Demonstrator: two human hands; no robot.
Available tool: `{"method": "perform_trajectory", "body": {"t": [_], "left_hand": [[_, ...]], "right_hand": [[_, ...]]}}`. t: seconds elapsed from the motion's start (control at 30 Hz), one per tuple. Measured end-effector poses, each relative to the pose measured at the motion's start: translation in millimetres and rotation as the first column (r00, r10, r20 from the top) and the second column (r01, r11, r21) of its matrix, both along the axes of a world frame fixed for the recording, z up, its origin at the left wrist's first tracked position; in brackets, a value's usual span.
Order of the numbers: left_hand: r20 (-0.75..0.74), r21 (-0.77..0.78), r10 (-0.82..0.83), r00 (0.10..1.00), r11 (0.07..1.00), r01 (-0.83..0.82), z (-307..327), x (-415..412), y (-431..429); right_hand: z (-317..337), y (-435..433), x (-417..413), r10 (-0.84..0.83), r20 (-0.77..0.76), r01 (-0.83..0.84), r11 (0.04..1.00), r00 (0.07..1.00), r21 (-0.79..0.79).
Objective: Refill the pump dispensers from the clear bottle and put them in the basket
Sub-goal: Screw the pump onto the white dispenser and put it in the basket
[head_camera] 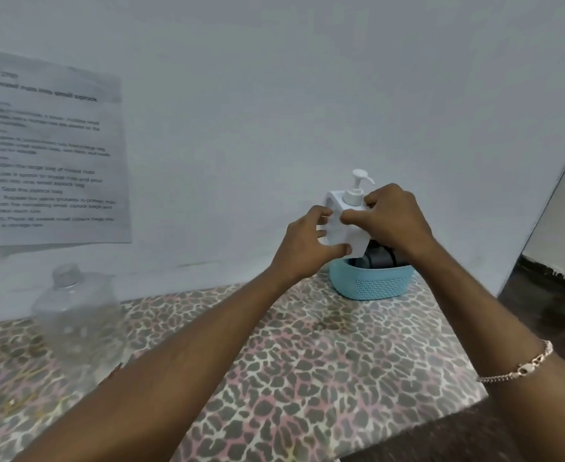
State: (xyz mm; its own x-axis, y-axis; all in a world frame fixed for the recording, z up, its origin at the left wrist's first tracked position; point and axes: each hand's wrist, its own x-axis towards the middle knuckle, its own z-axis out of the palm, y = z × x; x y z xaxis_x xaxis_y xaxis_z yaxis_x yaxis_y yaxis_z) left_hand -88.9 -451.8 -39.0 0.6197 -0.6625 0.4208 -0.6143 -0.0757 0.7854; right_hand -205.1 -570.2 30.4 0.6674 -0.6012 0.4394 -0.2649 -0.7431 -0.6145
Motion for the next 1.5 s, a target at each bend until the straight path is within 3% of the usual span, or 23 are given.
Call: {"method": "perform_trajectory", "body": {"t": [0.37, 0.57, 0.87, 1.03, 1.27, 1.5], "left_hand": [[-0.041, 0.123, -0.024, 0.999, 0.992, 0.029, -33.5, 40.9, -80.9], [0.013, 0.234, -0.040, 0.999, 0.972, 0.036, -61.9, 48.3, -91.4], [-0.053, 0.315, 0.057, 0.997, 0.948, -0.037, -77.3, 43.4, -102.9], [-0.070, 0.466, 0.057, 0.996, 0.884, -0.018, -67.5, 38.3, -101.1], [0.069, 0.640, -0.041, 0.997, 0.768, -0.013, -60.4, 39.8, -103.6], [0.082, 0.575, -0.085, 0.993, 0.818, 0.022, -46.0, 32.1, -89.2]], "right_hand": [[-36.7, -74.5, 38.4, -0.037, -0.074, 0.037, 0.999, 0.997, -0.005], [-75.0, -86.7, 47.0, -0.025, -0.109, 0.025, 1.000, 0.994, -0.001], [-107.7, -89.8, 49.8, -0.058, -0.116, 0.055, 0.998, 0.992, -0.032], [-125.9, -91.3, 51.9, -0.063, -0.058, 0.065, 0.997, 0.996, 0.030], [-144.5, -93.3, 59.6, -0.108, -0.085, 0.107, 0.994, 0.990, -0.013], [-145.2, -93.0, 59.7, -0.130, -0.130, 0.118, 0.989, 0.983, -0.094]]}}
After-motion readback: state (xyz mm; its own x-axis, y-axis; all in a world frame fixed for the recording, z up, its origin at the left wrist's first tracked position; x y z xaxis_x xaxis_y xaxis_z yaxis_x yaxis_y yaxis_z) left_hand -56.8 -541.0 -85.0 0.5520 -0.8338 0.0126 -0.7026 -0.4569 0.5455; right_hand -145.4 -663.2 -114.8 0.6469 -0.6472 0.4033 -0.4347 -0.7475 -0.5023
